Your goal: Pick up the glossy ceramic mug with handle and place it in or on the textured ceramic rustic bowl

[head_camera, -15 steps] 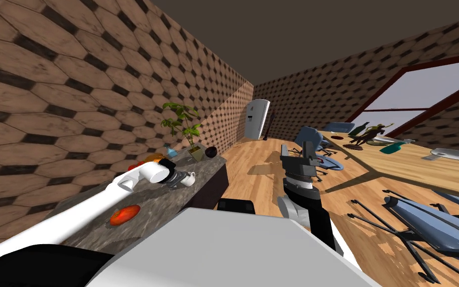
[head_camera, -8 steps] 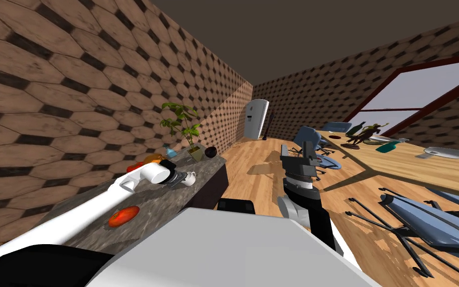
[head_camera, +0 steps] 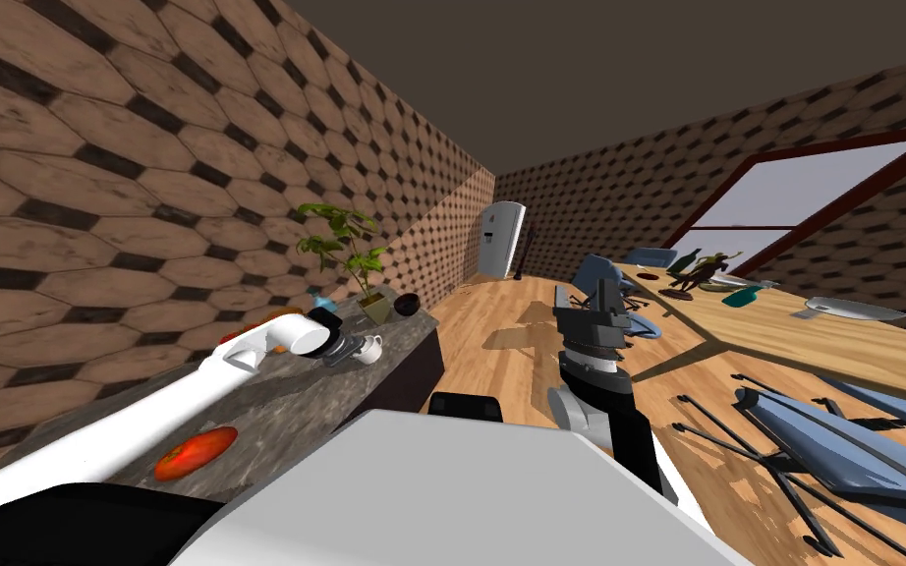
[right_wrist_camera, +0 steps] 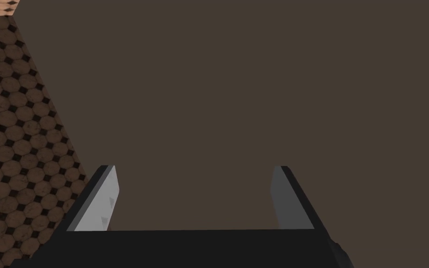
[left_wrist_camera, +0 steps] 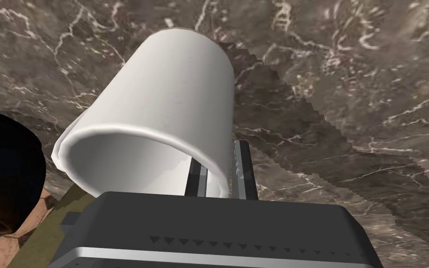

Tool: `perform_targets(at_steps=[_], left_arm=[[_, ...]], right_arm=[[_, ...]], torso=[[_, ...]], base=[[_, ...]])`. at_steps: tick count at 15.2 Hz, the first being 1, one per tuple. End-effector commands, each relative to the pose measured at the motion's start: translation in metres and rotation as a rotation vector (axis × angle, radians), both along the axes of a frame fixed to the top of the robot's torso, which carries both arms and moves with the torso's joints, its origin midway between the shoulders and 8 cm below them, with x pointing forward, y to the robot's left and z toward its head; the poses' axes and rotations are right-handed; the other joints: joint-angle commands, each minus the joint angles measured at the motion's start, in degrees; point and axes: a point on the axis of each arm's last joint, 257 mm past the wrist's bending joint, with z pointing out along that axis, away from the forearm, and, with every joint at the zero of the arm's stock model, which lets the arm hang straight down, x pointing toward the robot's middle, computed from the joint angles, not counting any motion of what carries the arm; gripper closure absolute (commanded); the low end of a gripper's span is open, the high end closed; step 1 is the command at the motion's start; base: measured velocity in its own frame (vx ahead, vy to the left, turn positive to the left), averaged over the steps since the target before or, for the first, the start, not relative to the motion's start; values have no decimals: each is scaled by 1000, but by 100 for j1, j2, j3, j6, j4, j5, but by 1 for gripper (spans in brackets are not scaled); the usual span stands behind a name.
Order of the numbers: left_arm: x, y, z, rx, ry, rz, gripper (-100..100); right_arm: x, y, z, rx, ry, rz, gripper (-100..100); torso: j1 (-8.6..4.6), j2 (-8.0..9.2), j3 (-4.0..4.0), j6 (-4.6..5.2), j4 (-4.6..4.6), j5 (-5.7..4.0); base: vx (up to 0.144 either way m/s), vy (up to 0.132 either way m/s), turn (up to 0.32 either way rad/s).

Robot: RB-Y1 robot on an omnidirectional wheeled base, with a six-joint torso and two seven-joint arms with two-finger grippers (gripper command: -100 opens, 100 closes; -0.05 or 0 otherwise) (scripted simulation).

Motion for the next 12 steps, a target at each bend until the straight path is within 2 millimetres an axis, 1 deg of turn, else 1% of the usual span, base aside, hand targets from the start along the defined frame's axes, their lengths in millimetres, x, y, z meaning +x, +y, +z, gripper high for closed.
perform_targets(at_steps=[1, 6, 11, 12], left_arm=[[1, 7, 9, 4, 8, 2, 100], [3, 26, 36, 8, 26, 15, 100], [3, 44, 69, 5, 36, 25, 100], [3, 48, 76, 3, 36, 26, 100]], right_arm=[[0, 0, 0, 0, 0, 0, 0], [0, 0, 0, 0, 0, 0, 0], [0, 0, 0, 0, 0, 0, 0], [0, 0, 0, 0, 0, 0, 0]], torso=[[0, 0, 0, 0, 0, 0], [-8, -25, -13, 4, -2, -3], [-7, -23, -11, 7, 0, -5], [-3, -25, -12, 6, 0, -6]], base=[[191, -185, -103], [212, -184, -97], [225, -163, -63], [251, -112, -27]])
